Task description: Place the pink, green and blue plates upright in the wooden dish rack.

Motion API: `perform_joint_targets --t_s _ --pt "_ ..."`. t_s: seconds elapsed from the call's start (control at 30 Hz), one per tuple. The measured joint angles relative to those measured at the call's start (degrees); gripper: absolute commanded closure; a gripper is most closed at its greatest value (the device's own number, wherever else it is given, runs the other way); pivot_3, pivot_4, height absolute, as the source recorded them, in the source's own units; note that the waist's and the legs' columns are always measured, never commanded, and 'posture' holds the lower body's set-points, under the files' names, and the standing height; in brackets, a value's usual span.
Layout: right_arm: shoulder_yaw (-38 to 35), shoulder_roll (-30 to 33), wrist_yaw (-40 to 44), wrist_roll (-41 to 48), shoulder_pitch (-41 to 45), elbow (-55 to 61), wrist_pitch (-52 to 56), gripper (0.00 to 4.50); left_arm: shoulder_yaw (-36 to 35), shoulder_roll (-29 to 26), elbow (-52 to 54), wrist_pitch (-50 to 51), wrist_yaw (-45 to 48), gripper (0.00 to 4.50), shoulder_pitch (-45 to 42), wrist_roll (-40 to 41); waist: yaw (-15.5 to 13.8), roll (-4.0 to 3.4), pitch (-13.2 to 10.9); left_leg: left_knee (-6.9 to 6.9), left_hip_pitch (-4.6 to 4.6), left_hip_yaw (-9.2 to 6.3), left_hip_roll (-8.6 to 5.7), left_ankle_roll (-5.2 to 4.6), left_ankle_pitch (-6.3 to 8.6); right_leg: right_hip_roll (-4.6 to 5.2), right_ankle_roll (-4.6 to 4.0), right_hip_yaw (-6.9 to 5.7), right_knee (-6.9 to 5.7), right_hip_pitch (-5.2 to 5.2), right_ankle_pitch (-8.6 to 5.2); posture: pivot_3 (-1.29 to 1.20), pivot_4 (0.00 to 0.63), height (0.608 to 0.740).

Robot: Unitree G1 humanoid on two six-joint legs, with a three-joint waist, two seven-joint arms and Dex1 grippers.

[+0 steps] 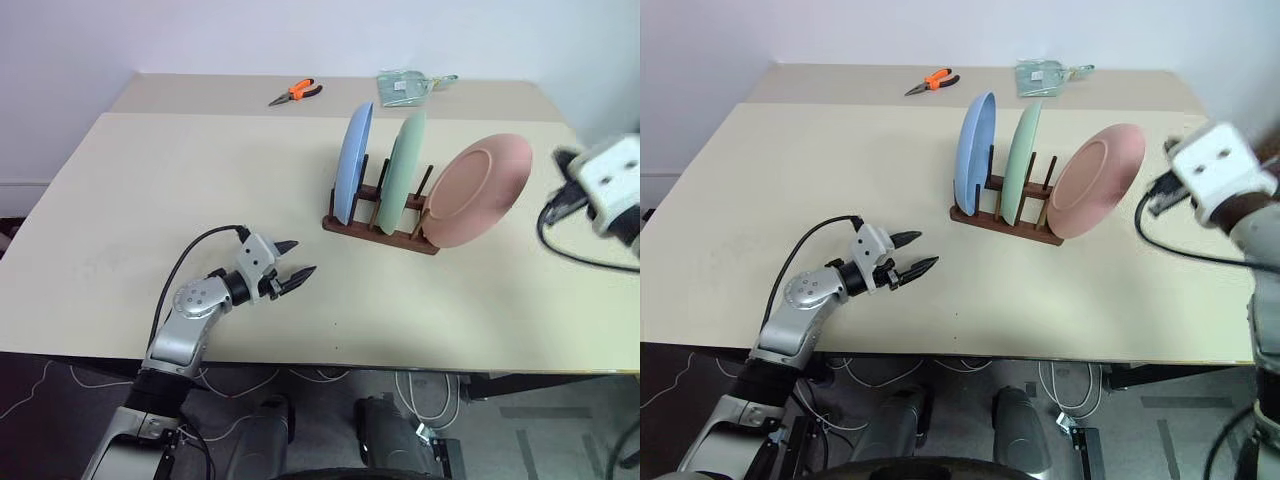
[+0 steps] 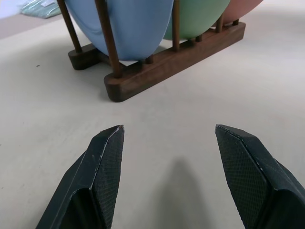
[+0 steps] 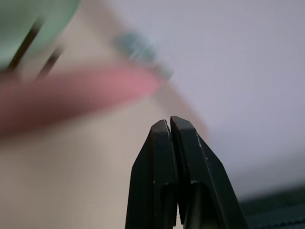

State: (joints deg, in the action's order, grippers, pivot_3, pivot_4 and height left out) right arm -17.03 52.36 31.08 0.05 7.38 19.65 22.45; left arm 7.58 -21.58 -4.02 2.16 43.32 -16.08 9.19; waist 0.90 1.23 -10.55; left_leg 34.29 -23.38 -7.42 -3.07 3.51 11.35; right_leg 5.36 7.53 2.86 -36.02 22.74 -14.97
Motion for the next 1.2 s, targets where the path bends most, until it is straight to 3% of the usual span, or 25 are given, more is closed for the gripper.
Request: perform_joint_targets --t_s 0.13,0.33,0.63,0.8,1.2 --pt "4.6 -3.2 1.1 1.4 2.9 1.6 -1.5 4.45 0.0 -0.2 0.1 -0.1 -0.1 1.37 0.1 0.0 0.4 -0.18 0.0 0.01 0.04 0.05 0.02 -0.01 -0.01 -0.02 0.0 0.04 -0.04 0.0 0.0 0.0 0.15 0.74" --pt "5.5 -4.7 2.0 3.5 7.6 5.1 -1.9 4.45 0.0 -0.6 0.1 -0.1 -0.8 1.37 0.6 0.0 -0.5 -0.09 0.0 0.02 -0.01 -0.11 -0.09 -0.02 0.0 0.08 0.03 -0.05 0.04 -0.08 -0.01 0.0 0.15 0.74" --pt "4.1 -4.5 0.7 -0.6 -1.9 -3.8 -3.9 4.45 -0.5 -0.6 -2.4 -1.8 -4.7 1.37 -0.2 -2.5 -0.3 -0.09 0.0 0.02 0.01 -0.08 -0.1 -0.02 0.0 0.09 0.04 -0.06 0.0 -0.08 -0.01 0.0 0.15 0.74" --pt "0.7 -7.4 -0.4 0.2 -7.1 -9.5 -8.4 4.45 -6.0 -0.7 -8.2 -3.6 -11.9 1.37 -3.9 -3.7 0.0 -0.11 0.0 0.03 0.05 -0.07 -0.09 -0.03 0.0 0.07 0.05 -0.06 -0.05 -0.07 -0.01 0.0 0.15 0.74" --pt "-0.5 -12.1 1.6 6.3 -5.6 -14.4 -13.1 4.45 -11.7 -7.9 -11.1 -5.4 -11.5 1.37 1.1 -3.7 -0.1 -0.15 0.1 0.03 0.09 -0.06 -0.06 -0.03 0.0 0.05 0.05 -0.03 -0.04 -0.13 0.0 0.0 0.15 0.74"
